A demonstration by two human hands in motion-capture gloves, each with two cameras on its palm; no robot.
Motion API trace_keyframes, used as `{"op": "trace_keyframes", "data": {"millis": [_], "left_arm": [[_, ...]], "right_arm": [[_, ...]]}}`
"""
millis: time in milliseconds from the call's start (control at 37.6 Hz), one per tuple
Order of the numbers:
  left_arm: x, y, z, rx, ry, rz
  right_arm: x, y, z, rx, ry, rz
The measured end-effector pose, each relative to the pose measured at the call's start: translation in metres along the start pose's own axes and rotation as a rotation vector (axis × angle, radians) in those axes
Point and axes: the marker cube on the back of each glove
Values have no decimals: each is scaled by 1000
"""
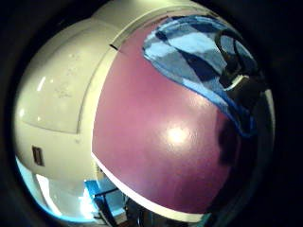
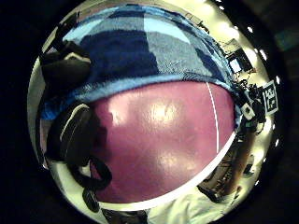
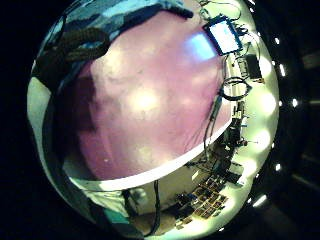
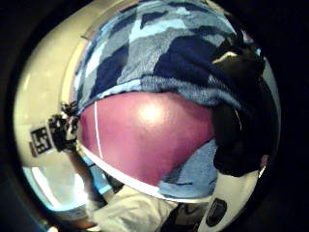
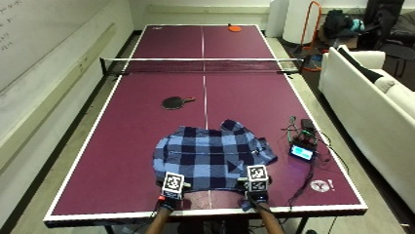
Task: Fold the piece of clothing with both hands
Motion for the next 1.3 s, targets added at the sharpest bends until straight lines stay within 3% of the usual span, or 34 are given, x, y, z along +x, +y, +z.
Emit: {"op": "trace_keyframes", "data": {"millis": [80, 160, 213, 373, 559, 665, 772, 825, 878, 958, 1012, 1118, 1171, 1251, 1304], "left_arm": [[-2, 30, 5, -162, -39, 28], [-6, 37, -6, -130, -92, 58], [-7, 43, -20, -111, -85, 79], [-16, 66, -85, -130, 115, 124], [-40, 71, -167, -172, 128, 203], [-50, 44, -193, -200, 84, 205], [-58, -20, -192, -53, 2, 137], [-57, -57, -175, -40, -17, 79], [-52, -83, -147, -121, -5, 27], [-45, -109, -108, -210, 2, -17], [-42, -118, -97, -256, -9, -37], [-32, -116, -118, -328, -1, -47], [-27, -121, -111, -336, 27, -42], [-25, -130, -96, -288, 49, -59], [-31, -134, -87, -198, 40, -104]], "right_arm": [[4, -13, 13, 48, -5, -40], [16, -39, 49, 42, -11, -70], [23, -34, 49, 2, -25, -101], [38, -1, 11, -136, -52, -216], [43, 20, -69, -220, -55, -339], [43, -4, -109, -182, -89, -307], [37, -50, -131, -134, -113, -221], [30, -91, -131, -110, -100, -158], [22, -130, -127, -96, -70, -97], [10, -145, -133, -128, -12, -23], [4, -150, -136, -138, 30, 14], [2, -182, -115, -119, 87, 72], [-1, -192, -101, -161, 63, 67], [1, -197, -88, -163, 1, 85], [8, -197, -85, -43, -50, 137]]}}
